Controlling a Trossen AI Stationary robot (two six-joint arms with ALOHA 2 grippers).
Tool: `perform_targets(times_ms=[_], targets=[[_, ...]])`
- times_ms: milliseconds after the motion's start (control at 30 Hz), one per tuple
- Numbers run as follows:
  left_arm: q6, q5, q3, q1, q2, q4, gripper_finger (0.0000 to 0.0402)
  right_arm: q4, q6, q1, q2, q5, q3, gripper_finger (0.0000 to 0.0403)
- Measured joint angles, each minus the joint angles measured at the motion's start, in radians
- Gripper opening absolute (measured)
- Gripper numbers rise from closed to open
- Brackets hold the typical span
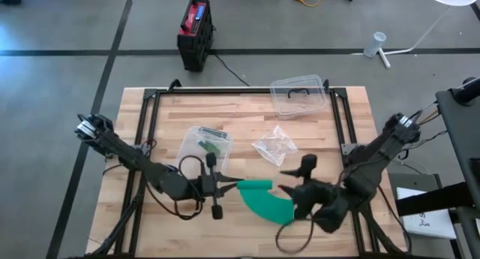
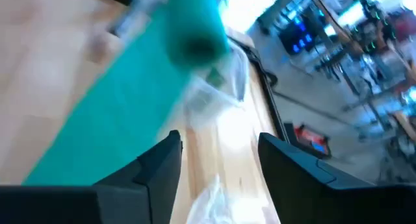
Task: Roll bandage
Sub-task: Roll the blue bandage
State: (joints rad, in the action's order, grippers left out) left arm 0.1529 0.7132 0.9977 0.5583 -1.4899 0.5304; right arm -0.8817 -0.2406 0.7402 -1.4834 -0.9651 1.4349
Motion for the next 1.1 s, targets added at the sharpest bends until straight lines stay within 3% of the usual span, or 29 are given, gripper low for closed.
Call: perform_targets(times_ms=[100, 367, 533, 667, 867, 967, 1100], targets=[[0.005, -0.001, 0.000, -0.003, 0.004, 0.022, 0.0001, 0.139, -0.018, -0.015, 0.061, 0.001, -0.150, 0.0203], [0.089, -0.006, 0.004, -0.023, 0.005, 0.132, 0.0004, 0.824, 0.234, -0.069, 0.187, 0.131, -0.553, 0.0202], [0.101, -0.026, 0.006, -0.040, 0.006, 0.181, 0.0006, 1.149, 0.349, -0.134, 0.195, 0.320, -0.666, 0.0200], [0.090, -0.060, 0.006, -0.044, 0.006, 0.214, 0.0007, 1.236, 0.379, -0.177, 0.162, 0.423, -0.669, 0.0199], [0.067, -0.079, 0.006, -0.044, 0.009, 0.249, 0.0007, 1.255, 0.393, -0.182, 0.139, 0.424, -0.662, 0.0182], [0.037, -0.079, 0.006, -0.044, 0.016, 0.252, 0.0008, 1.253, 0.411, -0.176, 0.138, 0.426, -0.662, 0.0133], [0.025, -0.077, 0.006, -0.045, 0.021, 0.252, 0.0008, 1.254, 0.425, -0.176, 0.138, 0.427, -0.662, 0.0035]])
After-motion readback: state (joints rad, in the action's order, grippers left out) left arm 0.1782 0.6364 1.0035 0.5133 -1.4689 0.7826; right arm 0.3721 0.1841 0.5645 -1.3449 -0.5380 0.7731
